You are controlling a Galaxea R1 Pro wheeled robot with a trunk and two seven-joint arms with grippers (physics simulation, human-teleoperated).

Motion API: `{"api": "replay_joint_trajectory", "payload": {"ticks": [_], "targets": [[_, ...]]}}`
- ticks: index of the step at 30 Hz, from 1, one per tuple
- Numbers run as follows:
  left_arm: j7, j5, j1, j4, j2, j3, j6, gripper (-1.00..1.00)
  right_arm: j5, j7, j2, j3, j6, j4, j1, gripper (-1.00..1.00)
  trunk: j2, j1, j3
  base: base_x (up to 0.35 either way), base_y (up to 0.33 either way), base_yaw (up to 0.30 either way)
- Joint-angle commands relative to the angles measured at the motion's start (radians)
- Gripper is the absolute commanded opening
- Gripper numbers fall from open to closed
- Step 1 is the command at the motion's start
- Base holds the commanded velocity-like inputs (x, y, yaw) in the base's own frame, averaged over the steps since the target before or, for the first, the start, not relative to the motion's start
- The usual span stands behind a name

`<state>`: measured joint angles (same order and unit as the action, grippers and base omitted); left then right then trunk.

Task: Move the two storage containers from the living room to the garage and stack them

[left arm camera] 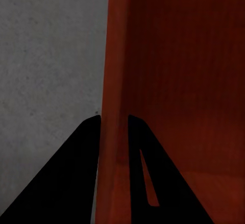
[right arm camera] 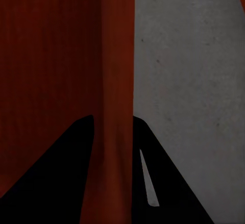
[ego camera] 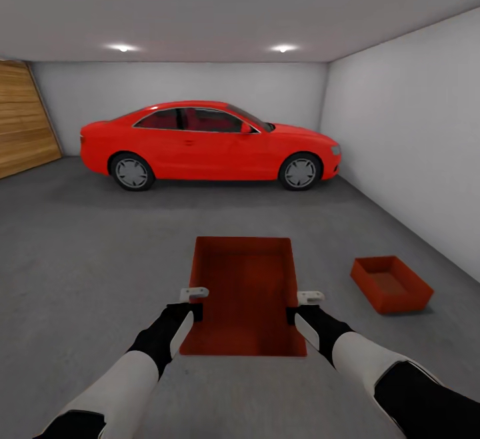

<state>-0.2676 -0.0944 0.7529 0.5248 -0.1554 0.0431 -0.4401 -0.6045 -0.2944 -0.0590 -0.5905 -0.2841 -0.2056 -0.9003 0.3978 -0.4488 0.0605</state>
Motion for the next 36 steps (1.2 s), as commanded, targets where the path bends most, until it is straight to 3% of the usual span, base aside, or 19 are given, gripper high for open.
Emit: {"api": "replay_joint_trajectory", "payload": {"ticks": [1, 36], "targets": [[-0.013, 0.019, 0.000, 0.002, 0.002, -0.005, -0.012, -1.00, 0.028, -0.033, 0.011, 0.034, -0.007, -0.003, -0.002, -1.00, 0.002, -0.001, 0.002, 0.322, 0.000, 0.000], [-0.013, 0.018, 0.000, 0.001, 0.001, -0.005, -0.012, -1.00, 0.028, -0.033, 0.011, 0.034, -0.007, -0.005, -0.002, -1.00, 0.002, -0.001, 0.002, 0.322, 0.000, 0.000]]}}
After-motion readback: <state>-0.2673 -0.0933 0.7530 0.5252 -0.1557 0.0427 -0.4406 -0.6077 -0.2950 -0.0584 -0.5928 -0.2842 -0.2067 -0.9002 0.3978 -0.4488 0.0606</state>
